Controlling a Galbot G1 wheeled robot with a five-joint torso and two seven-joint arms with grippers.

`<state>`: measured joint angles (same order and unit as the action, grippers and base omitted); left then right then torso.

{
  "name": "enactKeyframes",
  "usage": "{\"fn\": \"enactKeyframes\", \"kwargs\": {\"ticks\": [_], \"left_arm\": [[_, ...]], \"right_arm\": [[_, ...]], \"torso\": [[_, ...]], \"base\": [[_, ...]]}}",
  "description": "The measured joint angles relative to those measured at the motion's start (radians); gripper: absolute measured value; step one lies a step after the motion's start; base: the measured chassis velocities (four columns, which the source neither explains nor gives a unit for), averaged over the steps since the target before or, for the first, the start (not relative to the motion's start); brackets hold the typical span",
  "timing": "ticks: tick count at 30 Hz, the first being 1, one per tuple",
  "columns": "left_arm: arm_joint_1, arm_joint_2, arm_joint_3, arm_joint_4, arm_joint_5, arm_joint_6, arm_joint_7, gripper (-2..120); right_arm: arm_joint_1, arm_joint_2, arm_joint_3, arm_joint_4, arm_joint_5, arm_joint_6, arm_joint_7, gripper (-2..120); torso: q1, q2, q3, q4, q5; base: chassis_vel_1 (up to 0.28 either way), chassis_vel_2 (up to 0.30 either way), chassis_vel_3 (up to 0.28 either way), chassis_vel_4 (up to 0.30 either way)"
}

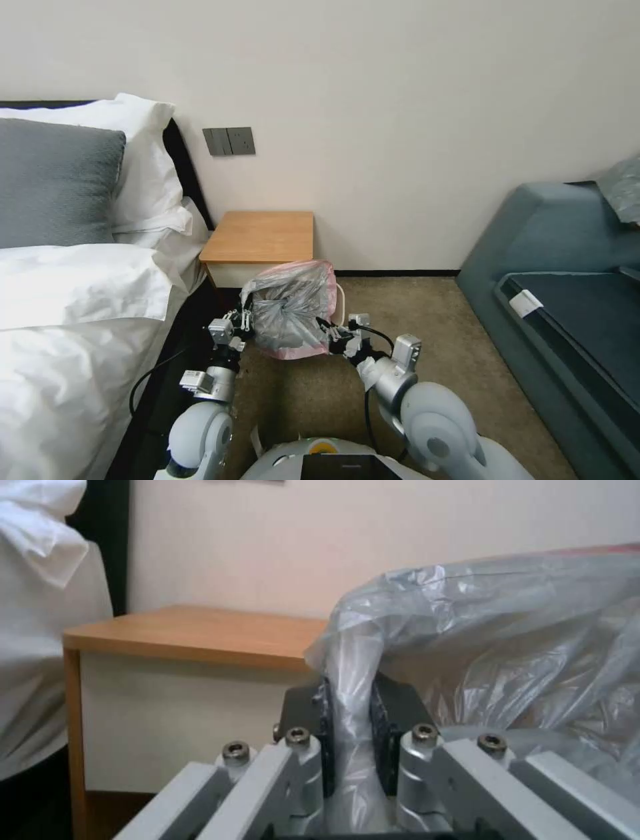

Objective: Pick up the garbage bag from the table and place it over the trash can.

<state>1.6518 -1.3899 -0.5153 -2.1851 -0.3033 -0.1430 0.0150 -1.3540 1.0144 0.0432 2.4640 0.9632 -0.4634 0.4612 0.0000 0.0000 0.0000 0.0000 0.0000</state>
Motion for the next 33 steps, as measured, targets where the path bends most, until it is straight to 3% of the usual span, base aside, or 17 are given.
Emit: {"fn": "enactKeyframes", "kwargs": {"ticks": [15, 33], "left_arm": [[0.005, 0.006, -0.008, -0.015, -0.094, 0.045, -0.029, 9], [0.015, 0.018, -0.01, -0.051, -0.22, 0.089, -0.052, 9]], "right_arm": [[-0.121, -0.031, 0.071, 0.036, -0.158, 0.024, -0.047, 0], [-0.176, -0.015, 0.132, 0.031, -0.299, 0.091, -0.073, 0]], "torso": [[0.0, 0.0, 0.0, 0.0001, 0.0], [0.0, 0.0, 0.0, 0.0, -0.0001]], "base": [[0.0, 0.0, 0.0, 0.0], [0.0, 0.0, 0.0, 0.0]]}}
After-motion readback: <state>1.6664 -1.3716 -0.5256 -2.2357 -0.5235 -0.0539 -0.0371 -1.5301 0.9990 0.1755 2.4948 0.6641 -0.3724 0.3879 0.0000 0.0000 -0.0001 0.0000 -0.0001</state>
